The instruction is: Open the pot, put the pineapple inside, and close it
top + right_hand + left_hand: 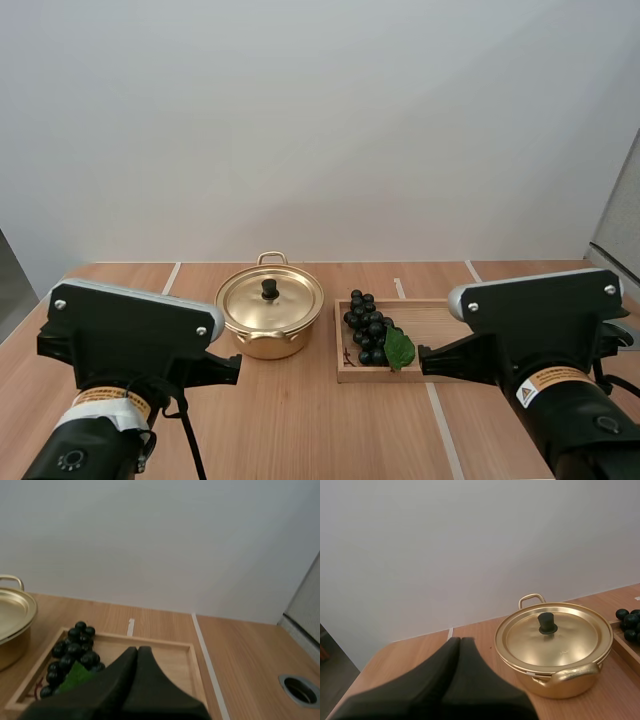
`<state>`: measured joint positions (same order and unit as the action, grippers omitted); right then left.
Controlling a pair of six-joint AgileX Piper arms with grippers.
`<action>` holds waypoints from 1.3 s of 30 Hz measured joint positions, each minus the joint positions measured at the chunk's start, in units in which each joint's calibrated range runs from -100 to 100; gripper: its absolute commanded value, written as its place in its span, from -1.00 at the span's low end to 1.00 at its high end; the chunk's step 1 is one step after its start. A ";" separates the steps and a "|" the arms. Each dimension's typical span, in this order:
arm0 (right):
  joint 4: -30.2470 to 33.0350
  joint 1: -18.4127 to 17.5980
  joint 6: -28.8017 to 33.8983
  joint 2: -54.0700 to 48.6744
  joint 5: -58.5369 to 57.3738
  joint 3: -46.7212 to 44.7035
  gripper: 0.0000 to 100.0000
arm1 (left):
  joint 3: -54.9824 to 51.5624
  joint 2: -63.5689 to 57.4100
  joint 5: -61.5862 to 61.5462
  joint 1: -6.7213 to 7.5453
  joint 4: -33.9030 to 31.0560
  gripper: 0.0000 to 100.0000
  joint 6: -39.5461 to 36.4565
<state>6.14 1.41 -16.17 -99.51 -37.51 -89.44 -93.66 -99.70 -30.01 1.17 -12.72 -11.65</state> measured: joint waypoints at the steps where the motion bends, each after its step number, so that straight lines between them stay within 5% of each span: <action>1: 0.25 0.00 0.00 0.00 0.00 -0.91 -1.00 | -0.67 0.00 0.20 0.00 0.00 -1.00 -0.14; 31: -1.61 0.00 0.00 -0.12 -0.22 -5.40 -1.00 | -6.27 0.00 -0.55 -0.45 6.46 -1.00 -4.11; 39: 2.32 0.00 0.00 -0.12 -3.63 -10.19 -1.00 | -6.27 0.00 -0.70 -0.45 6.91 -1.00 -4.22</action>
<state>8.46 1.41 -16.17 -99.63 -41.14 -99.62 -99.93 -99.70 -30.71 0.72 -5.82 -15.87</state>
